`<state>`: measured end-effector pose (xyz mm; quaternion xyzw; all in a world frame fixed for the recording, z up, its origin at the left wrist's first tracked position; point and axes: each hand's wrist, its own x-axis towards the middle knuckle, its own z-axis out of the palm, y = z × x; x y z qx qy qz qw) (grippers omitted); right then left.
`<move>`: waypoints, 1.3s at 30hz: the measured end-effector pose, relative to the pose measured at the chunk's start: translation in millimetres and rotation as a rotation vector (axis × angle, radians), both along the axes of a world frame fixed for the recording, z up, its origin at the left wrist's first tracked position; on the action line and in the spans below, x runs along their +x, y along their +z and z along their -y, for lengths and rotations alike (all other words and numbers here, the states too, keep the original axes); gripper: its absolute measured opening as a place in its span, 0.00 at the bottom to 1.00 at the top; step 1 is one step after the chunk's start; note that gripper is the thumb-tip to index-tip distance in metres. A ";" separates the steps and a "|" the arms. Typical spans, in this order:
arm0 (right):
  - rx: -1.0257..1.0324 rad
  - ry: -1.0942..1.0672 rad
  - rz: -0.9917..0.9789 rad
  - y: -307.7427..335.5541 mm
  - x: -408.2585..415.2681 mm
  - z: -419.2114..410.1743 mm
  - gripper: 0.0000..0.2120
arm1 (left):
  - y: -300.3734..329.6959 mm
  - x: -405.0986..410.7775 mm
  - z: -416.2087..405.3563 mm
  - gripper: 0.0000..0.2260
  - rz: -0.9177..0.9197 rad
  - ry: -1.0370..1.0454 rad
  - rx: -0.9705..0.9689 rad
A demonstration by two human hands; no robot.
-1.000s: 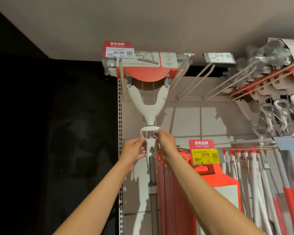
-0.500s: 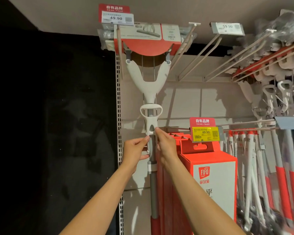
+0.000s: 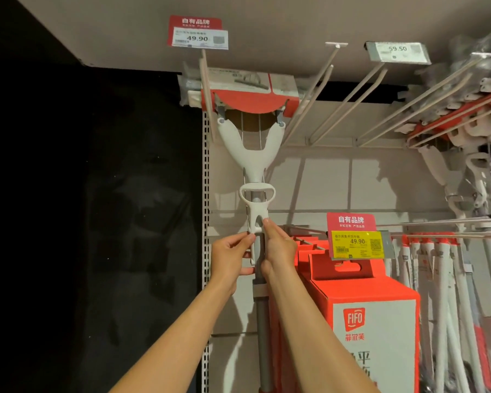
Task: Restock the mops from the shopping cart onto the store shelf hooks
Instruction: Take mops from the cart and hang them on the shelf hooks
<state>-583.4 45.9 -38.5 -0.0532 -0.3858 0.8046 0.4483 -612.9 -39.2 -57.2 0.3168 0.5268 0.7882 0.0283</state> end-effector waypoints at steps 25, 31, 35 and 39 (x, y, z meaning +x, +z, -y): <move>-0.019 0.010 0.088 -10.9 -76.1 -27.0 0.08 | -11.8 -88.3 -36.6 0.08 0.157 -0.009 -0.096; 0.054 -0.031 0.153 -17.4 -74.8 -30.6 0.09 | -16.0 -88.7 -29.7 0.14 0.140 -0.030 -0.129; 0.148 -0.079 0.257 -26.0 -63.0 -26.9 0.15 | -20.9 -80.6 -19.1 0.24 0.116 -0.089 -0.170; 0.180 -0.055 0.270 -34.3 -50.4 -13.4 0.11 | -19.2 -63.8 -5.6 0.26 0.147 -0.148 -0.201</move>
